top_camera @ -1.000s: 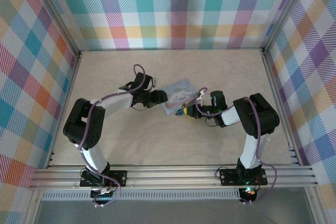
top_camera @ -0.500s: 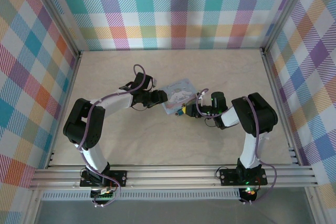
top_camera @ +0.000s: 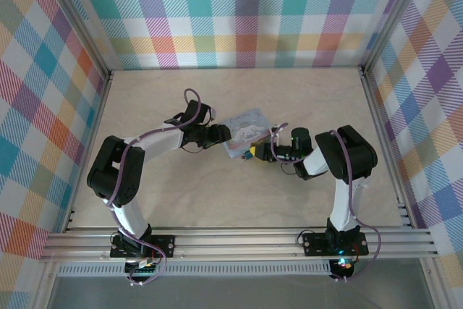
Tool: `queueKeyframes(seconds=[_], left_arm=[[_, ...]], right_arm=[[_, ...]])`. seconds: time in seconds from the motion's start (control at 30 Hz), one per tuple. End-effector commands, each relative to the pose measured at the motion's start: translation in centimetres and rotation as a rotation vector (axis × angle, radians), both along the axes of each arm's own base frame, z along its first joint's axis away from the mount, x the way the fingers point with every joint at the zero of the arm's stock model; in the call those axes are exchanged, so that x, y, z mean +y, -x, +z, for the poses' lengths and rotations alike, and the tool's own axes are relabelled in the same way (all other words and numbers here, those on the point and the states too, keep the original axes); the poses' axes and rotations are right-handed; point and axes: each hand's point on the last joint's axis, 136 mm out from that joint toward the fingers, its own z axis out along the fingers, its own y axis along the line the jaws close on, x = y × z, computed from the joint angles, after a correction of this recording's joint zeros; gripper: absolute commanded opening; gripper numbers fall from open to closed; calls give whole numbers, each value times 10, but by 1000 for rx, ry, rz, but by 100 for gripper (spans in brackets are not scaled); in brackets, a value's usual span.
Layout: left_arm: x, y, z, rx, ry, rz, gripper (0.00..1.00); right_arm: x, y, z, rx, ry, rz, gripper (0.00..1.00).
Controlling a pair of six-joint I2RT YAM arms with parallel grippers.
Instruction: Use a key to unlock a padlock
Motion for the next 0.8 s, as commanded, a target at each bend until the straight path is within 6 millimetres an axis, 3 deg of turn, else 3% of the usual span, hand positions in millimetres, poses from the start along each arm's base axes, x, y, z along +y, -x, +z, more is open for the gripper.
queueKeyframes(seconds=[0.0,0.3,0.77], left_arm=[[18,32,-31,134,-113,9,54],[17,31,-30,133,-114,6,54],[19,32,-31,132,-122,7,54]], right_arm=[[4,2,11,-42,-50,30,33],[1,5,8,-49,-23,23,25],[-6,1,-1,-32,26,-28,4]])
